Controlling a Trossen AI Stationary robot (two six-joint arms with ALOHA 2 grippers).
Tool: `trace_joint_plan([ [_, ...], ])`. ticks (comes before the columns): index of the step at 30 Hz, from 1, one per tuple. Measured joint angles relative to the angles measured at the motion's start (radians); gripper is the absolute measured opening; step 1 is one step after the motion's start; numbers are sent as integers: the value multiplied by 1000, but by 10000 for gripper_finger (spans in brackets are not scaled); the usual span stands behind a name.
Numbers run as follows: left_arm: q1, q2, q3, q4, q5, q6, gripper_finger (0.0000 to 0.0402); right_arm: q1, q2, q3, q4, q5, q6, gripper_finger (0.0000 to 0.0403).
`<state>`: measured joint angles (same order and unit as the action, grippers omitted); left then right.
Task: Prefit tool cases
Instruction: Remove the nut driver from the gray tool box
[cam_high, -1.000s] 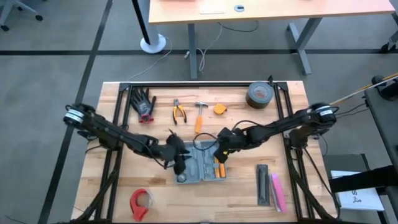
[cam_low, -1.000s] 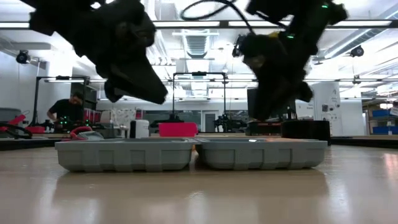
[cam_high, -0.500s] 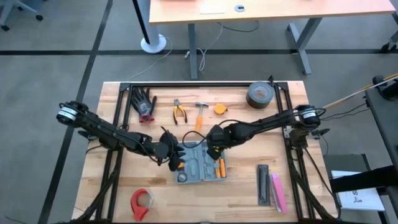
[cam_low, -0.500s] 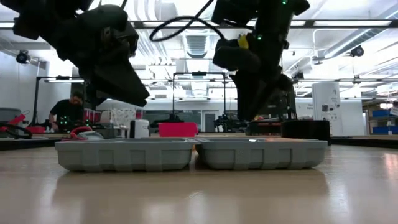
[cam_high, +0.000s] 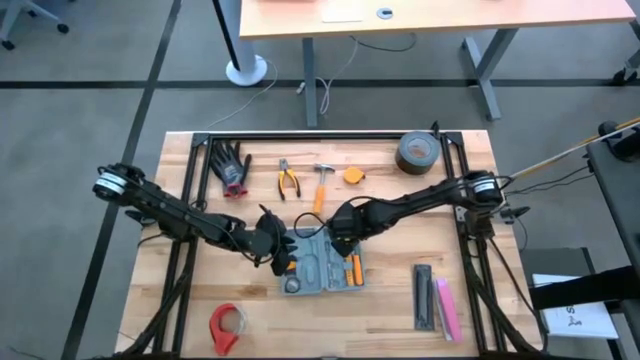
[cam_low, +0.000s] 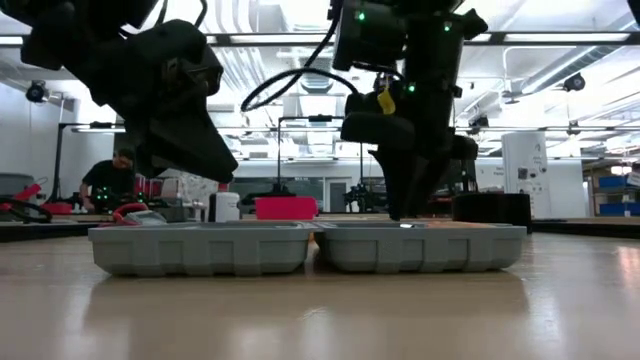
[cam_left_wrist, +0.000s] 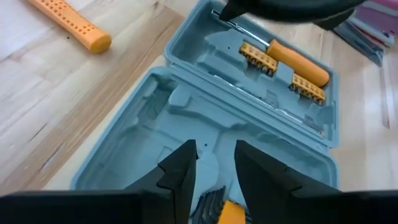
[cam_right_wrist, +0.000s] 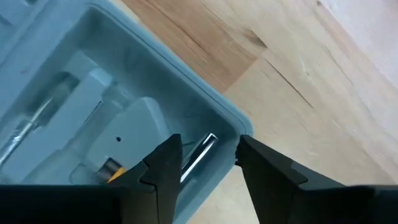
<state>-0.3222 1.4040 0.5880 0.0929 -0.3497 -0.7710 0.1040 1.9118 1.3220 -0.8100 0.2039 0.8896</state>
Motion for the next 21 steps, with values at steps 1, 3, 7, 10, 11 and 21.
trace_joint_plan([
  [1,0,0,0,0,-1,0,116,0,7,0,-1,3,1,151],
  [3,0,0,0,1,-1,1,114,0,21,2,-3,10,9,158],
  [7,-1,0,0,1,0,-6,110,0,29,2,-5,9,36,167],
  [10,-1,0,-2,-6,0,-9,111,0,27,2,-12,8,43,169],
  [11,-2,0,-2,-6,0,-9,112,0,27,2,-17,7,43,169],
  [21,-4,148,86,2,56,50,111,1,26,5,-62,-2,37,155],
])
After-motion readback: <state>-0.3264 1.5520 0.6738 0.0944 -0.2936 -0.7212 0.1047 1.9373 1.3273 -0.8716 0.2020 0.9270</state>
